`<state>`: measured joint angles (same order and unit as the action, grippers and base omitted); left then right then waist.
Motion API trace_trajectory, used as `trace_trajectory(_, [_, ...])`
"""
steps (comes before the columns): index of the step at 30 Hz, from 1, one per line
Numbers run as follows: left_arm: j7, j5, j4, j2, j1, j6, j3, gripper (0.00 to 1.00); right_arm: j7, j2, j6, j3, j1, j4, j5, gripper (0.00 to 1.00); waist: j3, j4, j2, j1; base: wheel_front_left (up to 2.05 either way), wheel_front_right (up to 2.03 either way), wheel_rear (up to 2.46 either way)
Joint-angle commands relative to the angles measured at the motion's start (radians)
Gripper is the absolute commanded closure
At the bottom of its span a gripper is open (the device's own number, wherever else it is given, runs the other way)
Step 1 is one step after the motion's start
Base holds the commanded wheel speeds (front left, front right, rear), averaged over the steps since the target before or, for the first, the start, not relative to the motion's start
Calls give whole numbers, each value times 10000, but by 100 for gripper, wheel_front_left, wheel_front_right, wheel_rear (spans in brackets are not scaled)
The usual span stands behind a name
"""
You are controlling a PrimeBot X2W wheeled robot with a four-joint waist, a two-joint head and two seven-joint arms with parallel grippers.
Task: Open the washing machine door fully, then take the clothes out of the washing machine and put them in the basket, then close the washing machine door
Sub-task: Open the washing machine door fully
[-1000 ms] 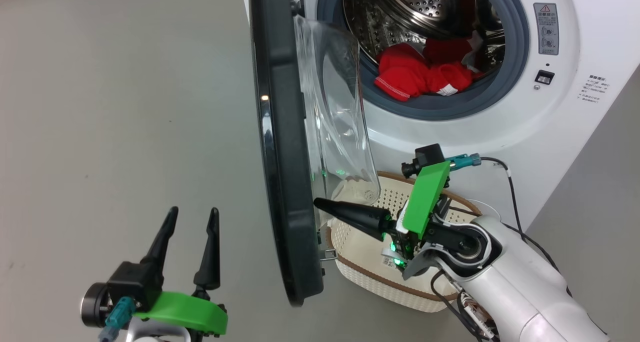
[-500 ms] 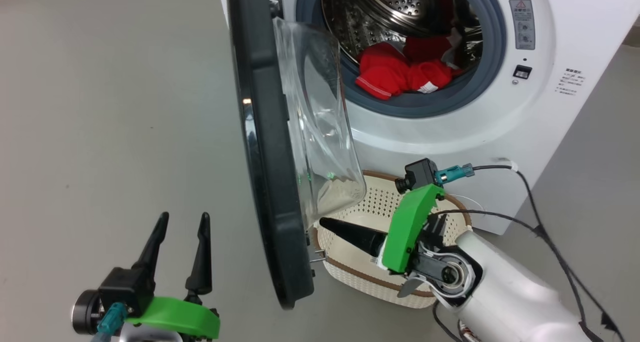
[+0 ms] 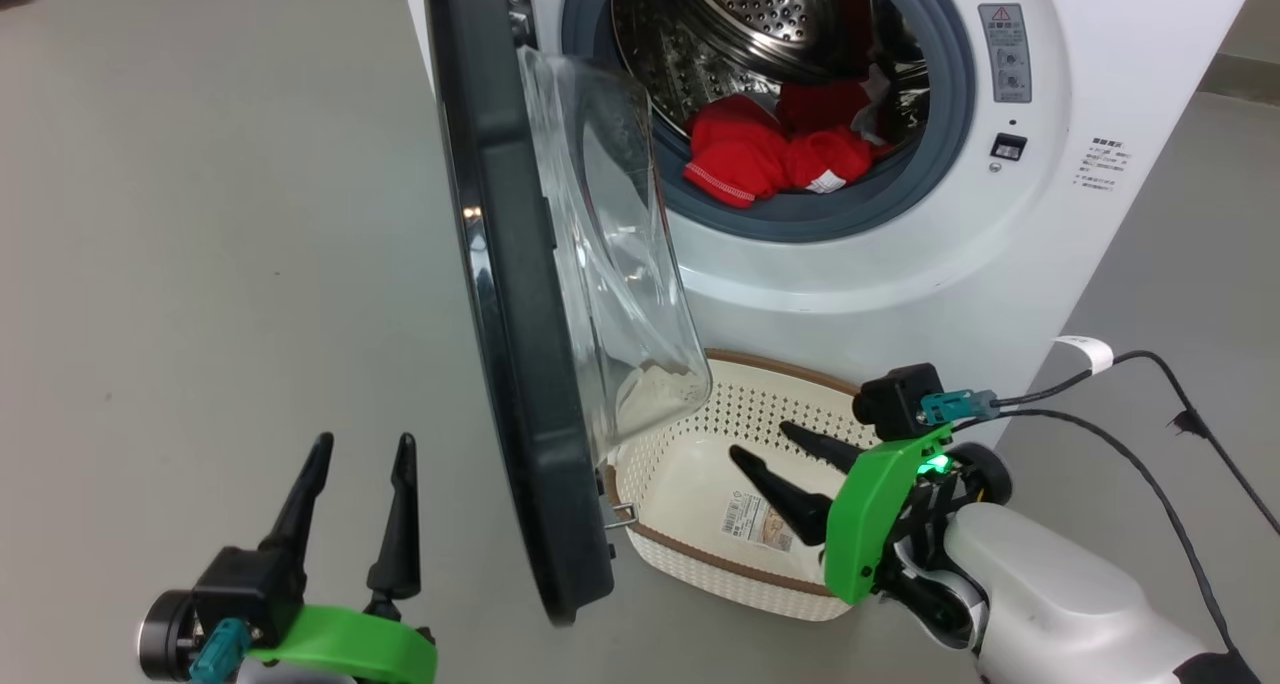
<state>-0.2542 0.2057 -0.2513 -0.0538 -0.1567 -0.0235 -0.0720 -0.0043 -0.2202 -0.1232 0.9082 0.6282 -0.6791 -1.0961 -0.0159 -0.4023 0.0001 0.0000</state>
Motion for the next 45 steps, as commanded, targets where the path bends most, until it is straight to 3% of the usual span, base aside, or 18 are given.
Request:
trace_trajectory(1, [-76, 88, 340, -217, -40, 105, 327, 0, -417, 34, -75, 83, 301, -92, 431, 0, 31, 44, -1, 0, 0, 0, 0])
trace_trajectory(6, [-76, 59, 582, -285, 99, 147, 349, 0, -1925, 278, -75, -94, 587, -1720, 2074, 0, 71, 157, -1, 0, 0, 0, 0])
trace_trajectory(12, [-76, 61, 847, -301, 343, 258, 365, 0, -2561, 749, -75, -1501, 890, -3130, 3961, 0, 74, 273, -1, 0, 0, 0, 0])
trace_trajectory(21, [-76, 124, 1036, -310, 498, 326, 383, 0, -2572, 1223, -75, -5756, -864, -933, 7823, 0, 5, 373, -1, 0, 0, 0, 0])
trace_trajectory(27, [-76, 134, 1085, -284, 470, 325, 321, 0, -2573, 1631, -75, -7569, -2280, 1181, 9603, 0, 16, 362, -1, 0, 0, 0, 0])
trace_trajectory(30, [-76, 146, 1076, -270, 469, 311, 293, 0, -2573, 1686, -75, -8018, -2938, 2189, 9993, 0, 34, 332, -1, 0, 0, 0, 0])
trace_trajectory(35, [-76, 146, 1117, -253, 502, 322, 306, 0, -2574, 1696, -75, -8042, -3873, 3463, 9490, 0, 45, 327, -1, 0, 0, 0, 0])
trace_trajectory(45, [-76, 32, 1054, -226, 509, 332, 213, 0, -2574, 1698, -75, -7849, -4396, 3838, 9211, 0, 19, 403, -1, 0, 0, 0, 0])
